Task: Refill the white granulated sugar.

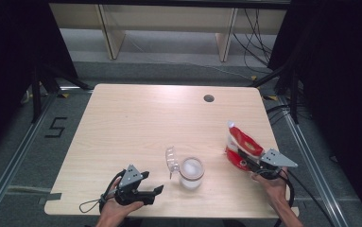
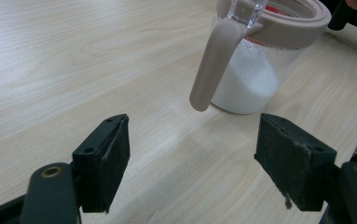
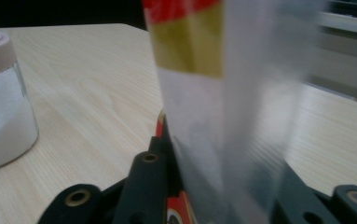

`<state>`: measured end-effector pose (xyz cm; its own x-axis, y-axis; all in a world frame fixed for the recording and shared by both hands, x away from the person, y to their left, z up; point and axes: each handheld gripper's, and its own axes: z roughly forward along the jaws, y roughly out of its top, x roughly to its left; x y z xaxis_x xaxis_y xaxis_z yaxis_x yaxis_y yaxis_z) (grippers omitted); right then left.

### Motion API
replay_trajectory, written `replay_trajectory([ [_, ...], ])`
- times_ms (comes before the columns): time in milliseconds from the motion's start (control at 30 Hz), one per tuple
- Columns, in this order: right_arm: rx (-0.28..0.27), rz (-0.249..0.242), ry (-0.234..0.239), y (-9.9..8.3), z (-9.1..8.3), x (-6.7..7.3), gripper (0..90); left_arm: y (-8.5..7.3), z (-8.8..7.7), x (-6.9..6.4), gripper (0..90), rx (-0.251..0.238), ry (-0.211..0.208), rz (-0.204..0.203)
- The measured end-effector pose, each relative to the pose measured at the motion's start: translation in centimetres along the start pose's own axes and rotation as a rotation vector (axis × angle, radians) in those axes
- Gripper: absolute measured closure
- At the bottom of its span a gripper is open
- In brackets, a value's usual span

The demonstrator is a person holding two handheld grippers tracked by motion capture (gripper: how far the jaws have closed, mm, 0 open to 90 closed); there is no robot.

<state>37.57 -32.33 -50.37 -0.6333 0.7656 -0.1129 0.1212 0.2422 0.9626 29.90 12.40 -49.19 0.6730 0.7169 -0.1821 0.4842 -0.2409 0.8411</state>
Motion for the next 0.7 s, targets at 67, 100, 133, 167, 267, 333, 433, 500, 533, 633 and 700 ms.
replay_trajectory([
  [67, 0.029, 0.085, 0.011, 0.0, -0.3, 0.4, 69.4, 0.0, 0.0, 0.0, 25.6, 0.004, 0.001, 0.004],
  [100, 0.022, 0.08, 0.013, 0.0, -0.3, 0.2, 68.5, 0.0, 0.0, 0.0, 25.6, 0.0, 0.001, 0.0],
  [133, 0.002, 0.047, 0.006, 0.0, -0.2, 0.0, 68.1, 0.0, 0.0, 0.0, 25.6, 0.001, 0.001, 0.0],
  [167, 0.012, 0.032, 0.008, 0.0, -0.3, -0.1, 67.5, 0.0, 0.0, 0.0, 25.6, 0.003, 0.001, 0.003],
  [267, 0.011, 0.074, 0.027, 0.1, -0.4, 0.0, 64.3, 0.0, 0.0, 0.0, 25.6, 0.003, 0.001, 0.002],
  [333, 0.004, 0.097, 0.006, 0.1, -0.5, 0.1, 61.8, 0.0, 0.0, 0.0, 25.6, -0.001, 0.001, -0.001],
  [433, -0.009, 0.085, 0.014, 0.3, -0.6, 0.0, 55.9, 0.0, 0.1, 0.1, 25.6, 0.0, -0.003, -0.001],
  [500, -0.027, 0.12, 0.006, 0.4, -0.7, 0.1, 54.4, 0.0, 0.1, 0.1, 25.5, 0.002, -0.005, 0.003],
  [533, -0.027, 0.126, 0.02, 0.4, -0.8, 0.1, 52.3, 0.0, 0.1, 0.1, 25.6, 0.001, -0.004, 0.001],
  [633, -0.019, 0.158, -0.003, 0.5, -1.1, 0.1, 47.3, 0.0, 0.0, 0.0, 25.4, 0.002, 0.003, 0.0],
  [700, -0.045, 0.148, -0.013, 0.6, -1.2, 0.0, 44.0, 0.0, 0.0, 0.1, 25.4, 0.002, -0.003, 0.001],
])
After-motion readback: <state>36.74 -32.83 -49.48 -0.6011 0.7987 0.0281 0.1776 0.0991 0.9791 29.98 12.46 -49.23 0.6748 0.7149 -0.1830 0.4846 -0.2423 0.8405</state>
